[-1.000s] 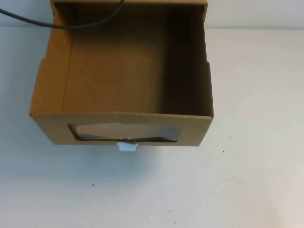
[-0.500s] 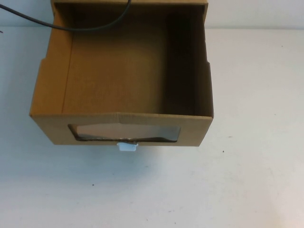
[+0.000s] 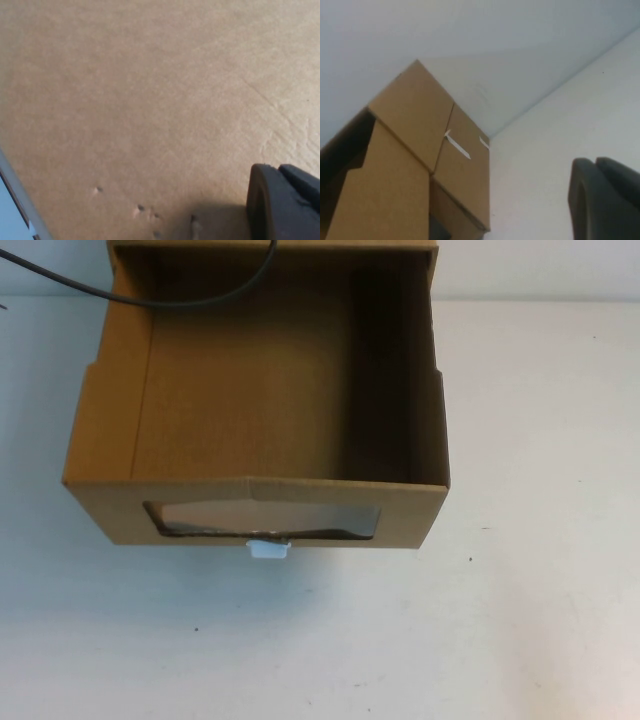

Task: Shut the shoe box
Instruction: Close the shoe box with your right arm

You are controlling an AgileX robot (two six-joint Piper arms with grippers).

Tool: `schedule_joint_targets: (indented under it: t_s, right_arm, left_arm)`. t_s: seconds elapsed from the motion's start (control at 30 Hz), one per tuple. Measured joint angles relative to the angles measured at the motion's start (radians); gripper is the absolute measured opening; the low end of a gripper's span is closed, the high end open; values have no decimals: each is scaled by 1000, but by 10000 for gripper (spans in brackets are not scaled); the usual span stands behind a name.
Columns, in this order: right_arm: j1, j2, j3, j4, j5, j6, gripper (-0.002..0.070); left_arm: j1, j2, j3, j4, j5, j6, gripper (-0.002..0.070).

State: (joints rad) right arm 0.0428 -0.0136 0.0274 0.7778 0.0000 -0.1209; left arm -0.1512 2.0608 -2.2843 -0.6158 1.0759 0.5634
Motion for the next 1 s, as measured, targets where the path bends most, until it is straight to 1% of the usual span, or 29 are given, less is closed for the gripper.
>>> schedule_joint_targets:
  t_s: [0.07, 0.1, 0.23, 0.4, 0.53, 0.73, 0.8, 0.87, 0.93, 1.0]
  right_arm:
    - [0, 0, 0, 26, 19, 0, -11]
    - [0, 0, -10, 33, 63, 0, -11]
    - [0, 51, -152, 24, 322, -18, -11]
    - [0, 316, -419, -107, 698, -38, -11]
    - [0, 553, -593, -150, 879, -127, -11]
    - [4, 843, -807, -129, 980, -256, -11]
    - [37, 917, -875, -120, 985, -276, -11]
    - [103, 968, -938, -134, 973, -270, -11]
    - [200, 1015, -990, -170, 940, -235, -11]
    - [331, 1060, -1040, -242, 900, -167, -11]
  left_arm:
    - [0, 0, 0, 0, 0, 0, -2]
    - [0, 0, 0, -1, 0, 0, -2]
    - [0, 0, 0, -1, 0, 0, -2]
    - [0, 1, 0, -1, -2, 0, -2]
    - [0, 2, 0, -1, -2, 0, -2]
    - [0, 2, 0, -1, -4, 0, -2]
    - [0, 2, 0, -1, -4, 0, -2]
    - [0, 2, 0, -2, -6, 0, -2]
    - [0, 2, 0, -2, -6, 0, -2]
    - [0, 2, 0, -4, -8, 0, -2]
